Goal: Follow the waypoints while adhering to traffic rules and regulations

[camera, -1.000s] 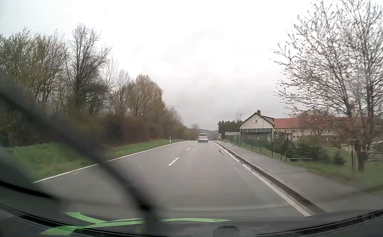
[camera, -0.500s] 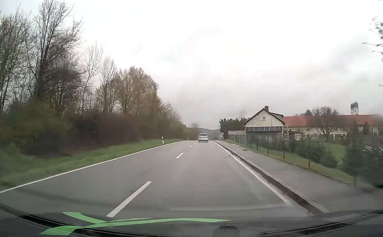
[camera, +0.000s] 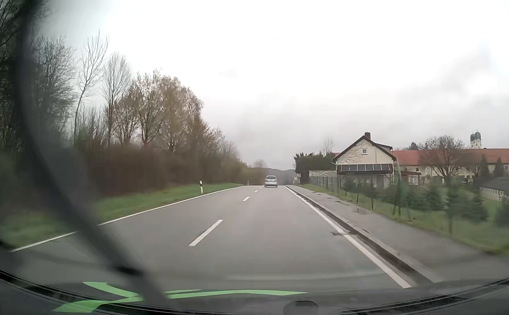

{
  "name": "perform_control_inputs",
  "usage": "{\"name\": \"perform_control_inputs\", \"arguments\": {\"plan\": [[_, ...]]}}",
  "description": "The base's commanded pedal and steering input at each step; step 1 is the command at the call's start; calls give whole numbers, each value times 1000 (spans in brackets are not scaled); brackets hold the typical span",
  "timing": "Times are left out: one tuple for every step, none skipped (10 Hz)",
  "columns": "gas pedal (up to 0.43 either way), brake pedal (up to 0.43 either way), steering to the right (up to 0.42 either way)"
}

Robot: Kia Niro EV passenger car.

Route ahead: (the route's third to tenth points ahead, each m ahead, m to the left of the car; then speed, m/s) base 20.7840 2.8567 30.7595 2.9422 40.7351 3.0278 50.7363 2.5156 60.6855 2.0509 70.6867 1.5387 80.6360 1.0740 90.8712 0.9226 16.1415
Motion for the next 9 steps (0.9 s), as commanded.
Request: {"name": "perform_control_inputs", "arguments": {"plan": [[8, 0, -4], [20, 0, -3], [20, 0, -4], [20, 0, -4], [20, 0, -4], [20, 0, -4], [20, 0, -4], [20, 0, -3], [20, 0, -2]]}}
